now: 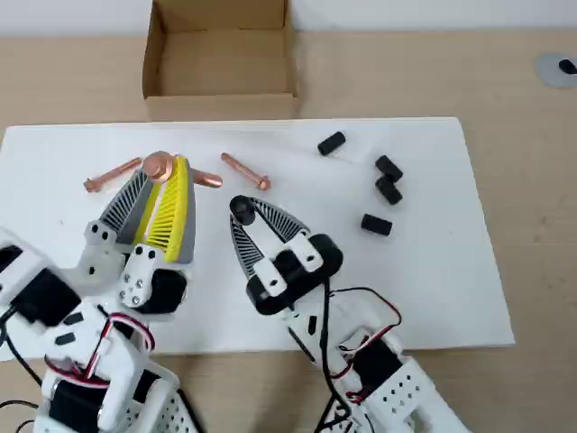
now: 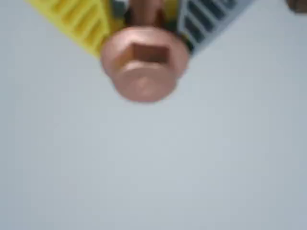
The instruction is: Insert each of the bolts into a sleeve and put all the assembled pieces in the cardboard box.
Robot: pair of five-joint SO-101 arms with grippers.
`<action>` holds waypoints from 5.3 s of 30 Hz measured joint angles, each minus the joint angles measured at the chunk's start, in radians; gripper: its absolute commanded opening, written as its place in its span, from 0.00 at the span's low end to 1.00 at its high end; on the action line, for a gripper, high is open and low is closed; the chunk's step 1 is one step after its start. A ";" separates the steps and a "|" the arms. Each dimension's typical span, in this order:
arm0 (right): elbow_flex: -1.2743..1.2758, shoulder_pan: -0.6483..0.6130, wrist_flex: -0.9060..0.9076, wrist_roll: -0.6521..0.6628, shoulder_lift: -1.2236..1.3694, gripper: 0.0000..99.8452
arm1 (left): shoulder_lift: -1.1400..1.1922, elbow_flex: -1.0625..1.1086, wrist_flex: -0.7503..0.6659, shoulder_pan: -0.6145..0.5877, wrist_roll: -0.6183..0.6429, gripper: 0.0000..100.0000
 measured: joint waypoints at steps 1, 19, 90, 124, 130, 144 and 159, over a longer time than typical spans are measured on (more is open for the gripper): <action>0.000 0.000 0.000 -0.011 0.000 0.01 | 0.017 0.000 0.000 0.000 0.000 0.00; 0.000 0.000 0.002 -0.032 0.000 0.01 | 0.187 0.032 0.006 0.078 0.000 0.00; 0.000 0.000 0.069 -0.037 0.000 0.01 | 0.178 0.008 0.600 0.278 -0.103 0.01; -0.048 0.311 0.273 -0.035 0.003 0.01 | 0.232 -0.173 0.677 -0.201 0.057 0.06; -0.210 0.316 0.273 0.012 0.187 0.01 | 0.499 -0.164 0.582 -0.393 0.058 0.03; -0.950 0.316 0.273 0.012 1.083 0.01 | 0.736 -0.074 0.358 -0.445 -0.009 0.02; -1.633 0.318 0.273 0.012 1.814 0.01 | 0.756 0.132 0.190 -0.445 -0.009 0.03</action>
